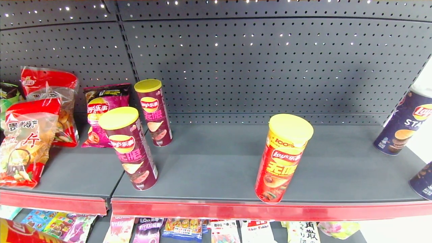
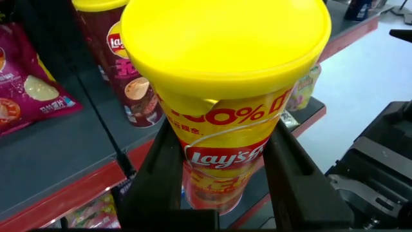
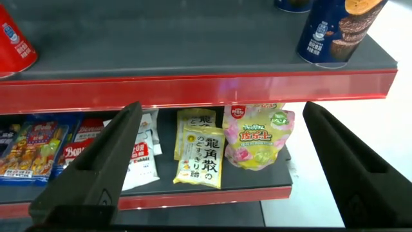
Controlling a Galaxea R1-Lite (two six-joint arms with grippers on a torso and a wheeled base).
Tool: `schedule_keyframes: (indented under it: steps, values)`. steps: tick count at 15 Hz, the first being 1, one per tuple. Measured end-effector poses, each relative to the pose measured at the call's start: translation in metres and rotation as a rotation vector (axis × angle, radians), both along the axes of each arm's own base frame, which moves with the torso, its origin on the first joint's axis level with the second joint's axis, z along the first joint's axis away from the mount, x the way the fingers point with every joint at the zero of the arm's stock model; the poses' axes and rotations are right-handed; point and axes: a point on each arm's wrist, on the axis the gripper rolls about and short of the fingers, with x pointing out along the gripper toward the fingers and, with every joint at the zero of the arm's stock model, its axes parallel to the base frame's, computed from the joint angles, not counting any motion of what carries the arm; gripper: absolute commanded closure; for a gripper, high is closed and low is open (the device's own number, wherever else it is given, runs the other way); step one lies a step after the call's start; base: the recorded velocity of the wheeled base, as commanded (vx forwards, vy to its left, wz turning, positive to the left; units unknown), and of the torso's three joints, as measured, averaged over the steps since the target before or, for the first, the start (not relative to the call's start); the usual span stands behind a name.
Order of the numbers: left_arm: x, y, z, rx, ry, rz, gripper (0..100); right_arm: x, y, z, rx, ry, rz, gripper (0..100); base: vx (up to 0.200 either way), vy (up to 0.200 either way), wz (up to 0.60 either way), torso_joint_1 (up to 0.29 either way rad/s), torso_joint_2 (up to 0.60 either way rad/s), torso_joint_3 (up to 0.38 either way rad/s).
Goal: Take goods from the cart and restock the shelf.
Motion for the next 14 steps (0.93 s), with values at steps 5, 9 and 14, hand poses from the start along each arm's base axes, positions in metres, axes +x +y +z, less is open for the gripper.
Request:
schedule_keyframes:
  steps: [5,9,14]
  values:
    - [-0.0001,0.0,0.0003,-0.001,-0.001,0.0,100,0.0001,-0.0001,0.0,0.0,0.002,0.008,0,0.0,0.0,-0.48,0.001,0.0,-0.001]
    - [-0.0001,0.0,0.0006,-0.002,-0.001,-0.001,100,0.0001,-0.0001,0.0001,0.0,0.001,0.009,0,0.0,0.0,0.0,0.0,0.0,0.0]
    - [0.0011,-0.0002,0.0019,-0.002,0.001,0.0,100,0.0,-0.0001,0.0,0.001,0.001,0.008,0,0.0,0.0,0.0,0.0,0.0,0.0]
